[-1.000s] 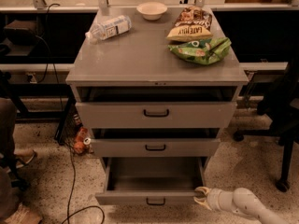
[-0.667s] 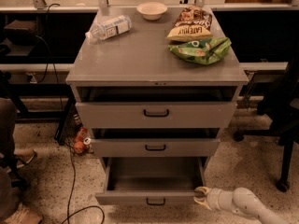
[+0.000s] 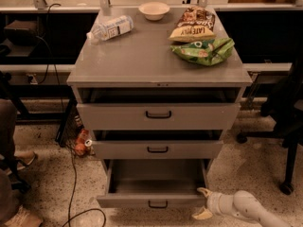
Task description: Open bottom drawer
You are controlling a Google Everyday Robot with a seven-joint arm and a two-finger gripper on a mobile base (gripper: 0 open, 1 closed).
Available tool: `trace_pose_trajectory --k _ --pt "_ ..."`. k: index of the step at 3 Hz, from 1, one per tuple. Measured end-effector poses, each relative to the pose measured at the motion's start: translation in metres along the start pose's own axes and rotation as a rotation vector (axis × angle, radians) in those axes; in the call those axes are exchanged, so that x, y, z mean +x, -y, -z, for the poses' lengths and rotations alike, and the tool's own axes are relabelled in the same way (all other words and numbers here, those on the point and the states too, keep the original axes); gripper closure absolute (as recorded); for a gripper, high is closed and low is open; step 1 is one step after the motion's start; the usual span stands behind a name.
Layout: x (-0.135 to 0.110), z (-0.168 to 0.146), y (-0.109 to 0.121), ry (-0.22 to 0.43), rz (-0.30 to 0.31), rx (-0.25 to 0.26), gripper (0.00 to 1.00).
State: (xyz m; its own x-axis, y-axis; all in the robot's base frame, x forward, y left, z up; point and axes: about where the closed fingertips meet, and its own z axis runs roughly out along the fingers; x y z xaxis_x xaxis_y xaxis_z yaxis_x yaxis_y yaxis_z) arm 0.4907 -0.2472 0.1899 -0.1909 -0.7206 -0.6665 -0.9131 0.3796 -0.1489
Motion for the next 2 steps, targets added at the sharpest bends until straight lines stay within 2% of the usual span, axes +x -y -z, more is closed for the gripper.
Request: trace_pose_trajectory --k 2 --pt "-0.01 -0.023 -0.014 -0.087 0.071 -0.071 0.0"
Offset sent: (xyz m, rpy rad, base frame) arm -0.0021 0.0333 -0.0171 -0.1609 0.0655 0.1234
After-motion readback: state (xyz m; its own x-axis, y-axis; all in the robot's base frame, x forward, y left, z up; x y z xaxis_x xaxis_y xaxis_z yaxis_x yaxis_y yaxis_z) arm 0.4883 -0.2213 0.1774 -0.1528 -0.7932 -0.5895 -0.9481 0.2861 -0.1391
